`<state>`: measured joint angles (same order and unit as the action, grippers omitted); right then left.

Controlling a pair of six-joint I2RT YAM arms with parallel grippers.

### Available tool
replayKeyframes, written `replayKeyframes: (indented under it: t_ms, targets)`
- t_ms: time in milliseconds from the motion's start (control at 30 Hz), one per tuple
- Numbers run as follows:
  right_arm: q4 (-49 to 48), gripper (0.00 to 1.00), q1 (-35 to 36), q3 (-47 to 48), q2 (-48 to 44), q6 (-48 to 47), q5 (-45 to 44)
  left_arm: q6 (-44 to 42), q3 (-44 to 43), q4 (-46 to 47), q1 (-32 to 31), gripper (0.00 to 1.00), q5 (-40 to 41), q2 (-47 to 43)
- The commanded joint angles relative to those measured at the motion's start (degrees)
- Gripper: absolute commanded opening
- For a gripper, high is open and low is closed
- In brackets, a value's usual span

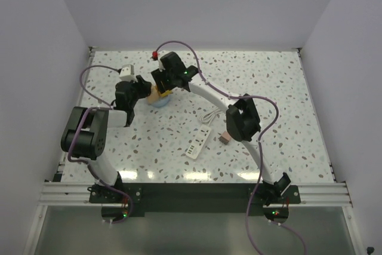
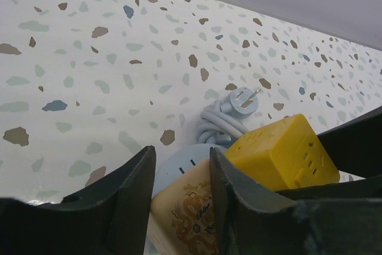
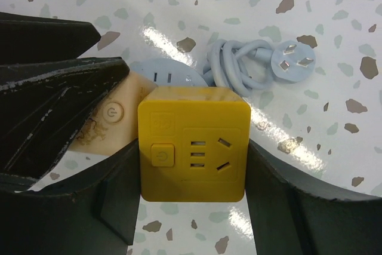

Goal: Insert the plug

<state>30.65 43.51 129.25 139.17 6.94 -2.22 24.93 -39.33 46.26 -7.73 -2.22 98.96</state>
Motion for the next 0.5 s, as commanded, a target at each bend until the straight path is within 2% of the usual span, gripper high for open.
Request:
replayKeyframes:
  t_ms: [0, 100, 467]
  targets:
    - [1.4, 0.0, -0.3, 4.0, 4.4, -1.7, -0.7, -0.4, -2.2, -2.6, -0.4, 0.42, -5.9, 3.7]
    - [2.7, 0.0, -0.4, 7.2, 6.6, -1.8, -0.6, -0.6, -2.4, -2.4, -0.4, 0.36, -6.5, 4.4]
    - [3.5, 0.0, -1.1, 11.5, 11.4, -1.0, 0.4, -0.8, -2.7, -2.4, -0.4, 0.33, -9.0, 5.5]
